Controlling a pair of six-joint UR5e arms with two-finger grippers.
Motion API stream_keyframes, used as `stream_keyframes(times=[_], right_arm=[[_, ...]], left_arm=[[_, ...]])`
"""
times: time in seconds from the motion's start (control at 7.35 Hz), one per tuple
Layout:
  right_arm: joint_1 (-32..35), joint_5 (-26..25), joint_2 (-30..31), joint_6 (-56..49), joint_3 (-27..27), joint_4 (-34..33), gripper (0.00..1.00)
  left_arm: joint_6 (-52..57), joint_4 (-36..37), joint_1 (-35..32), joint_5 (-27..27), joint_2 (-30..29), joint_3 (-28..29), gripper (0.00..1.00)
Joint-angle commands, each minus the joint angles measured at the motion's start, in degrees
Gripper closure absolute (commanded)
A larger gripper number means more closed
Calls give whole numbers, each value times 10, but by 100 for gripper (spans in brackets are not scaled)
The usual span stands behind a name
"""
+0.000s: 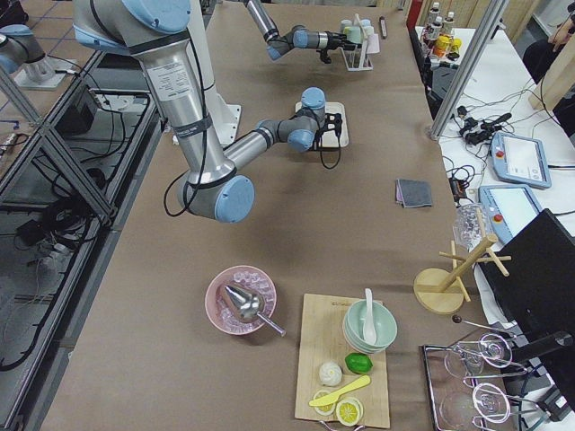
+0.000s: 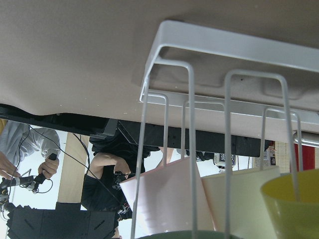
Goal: Pick up and place green cup on tray
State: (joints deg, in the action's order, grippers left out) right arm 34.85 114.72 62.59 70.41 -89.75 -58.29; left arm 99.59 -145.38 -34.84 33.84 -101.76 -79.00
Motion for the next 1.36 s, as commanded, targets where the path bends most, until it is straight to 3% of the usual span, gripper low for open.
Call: stream_keyframes(times=[0.0,0.14,0.41,0.82,1.23], right_arm=[[-5,-8,-3,0,5,2,100],[-5,-7,-4,3,5,3,100],[-5,-7,-4,8,4,5,0],[41,8,2,8,-23,-9,0],[96,12,43,-7,-190,-213,0]], left_arm=[[35,-2,-1,0,24,-49,22],[39,-2,-1,-1,37,-66,22],[76,-2,-4,-1,57,-114,21],[79,-6,-5,0,72,-178,23],[-35,-62,-5,43,101,-186,22]])
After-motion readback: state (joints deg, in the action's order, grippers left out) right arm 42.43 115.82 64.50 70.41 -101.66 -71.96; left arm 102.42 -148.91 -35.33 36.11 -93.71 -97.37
